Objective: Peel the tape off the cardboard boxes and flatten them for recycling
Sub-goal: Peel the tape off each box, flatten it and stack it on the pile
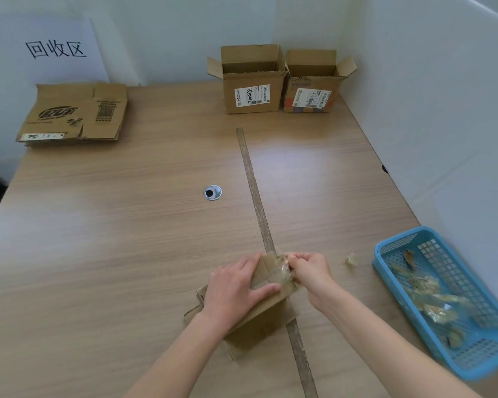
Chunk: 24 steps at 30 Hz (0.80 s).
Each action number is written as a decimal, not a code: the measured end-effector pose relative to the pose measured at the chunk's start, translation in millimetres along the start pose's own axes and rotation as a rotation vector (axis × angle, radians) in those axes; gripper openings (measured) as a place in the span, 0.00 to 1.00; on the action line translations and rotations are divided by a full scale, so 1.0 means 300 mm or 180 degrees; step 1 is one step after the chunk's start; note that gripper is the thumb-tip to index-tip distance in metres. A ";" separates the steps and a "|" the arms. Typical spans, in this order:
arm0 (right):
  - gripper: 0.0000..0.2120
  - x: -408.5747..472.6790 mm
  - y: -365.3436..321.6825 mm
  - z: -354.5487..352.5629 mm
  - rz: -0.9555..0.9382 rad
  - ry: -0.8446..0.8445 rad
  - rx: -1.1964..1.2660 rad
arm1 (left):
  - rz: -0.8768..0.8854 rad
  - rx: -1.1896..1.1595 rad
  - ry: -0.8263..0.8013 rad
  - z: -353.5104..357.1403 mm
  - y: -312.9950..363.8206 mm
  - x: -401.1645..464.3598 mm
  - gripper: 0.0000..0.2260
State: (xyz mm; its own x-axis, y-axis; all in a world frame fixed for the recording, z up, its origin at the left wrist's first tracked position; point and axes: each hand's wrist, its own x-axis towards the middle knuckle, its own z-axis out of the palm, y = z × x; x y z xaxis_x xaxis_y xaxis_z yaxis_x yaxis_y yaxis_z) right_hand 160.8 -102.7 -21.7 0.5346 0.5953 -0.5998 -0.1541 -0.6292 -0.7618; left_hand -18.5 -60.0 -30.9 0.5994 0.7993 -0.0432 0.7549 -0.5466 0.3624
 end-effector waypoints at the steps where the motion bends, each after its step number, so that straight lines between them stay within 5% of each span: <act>1: 0.08 0.003 0.001 0.003 0.0034 0.0042 0.0143 | -0.0048 -0.0015 0.0045 -0.005 -0.006 0.004 0.44; 10: 0.07 -0.091 0.075 -0.105 -0.1871 -0.0015 -0.1449 | -0.0082 -0.0037 0.0109 -0.005 -0.005 0.005 0.43; 14: 0.18 -0.093 0.064 -0.122 -0.2629 -0.0387 -0.1919 | -0.0081 -0.0027 0.0121 -0.011 -0.003 0.001 0.42; 20: 0.14 -0.071 0.034 -0.142 -0.1969 -0.1031 -0.1299 | -0.0096 -0.0116 0.0124 -0.017 0.004 0.002 0.41; 24: 0.07 -0.068 0.029 -0.136 -0.2308 -0.0644 -0.1562 | -0.0022 -0.0121 0.0005 -0.018 -0.003 0.006 0.43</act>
State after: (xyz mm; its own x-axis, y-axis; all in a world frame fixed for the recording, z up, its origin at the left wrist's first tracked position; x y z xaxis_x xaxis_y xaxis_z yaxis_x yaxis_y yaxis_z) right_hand 182.3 -140.7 -6.1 0.1987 0.9769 -0.0792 0.5616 -0.1797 -0.8077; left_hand -19.4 -56.6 -26.2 0.5938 0.8034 -0.0445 0.7484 -0.5311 0.3972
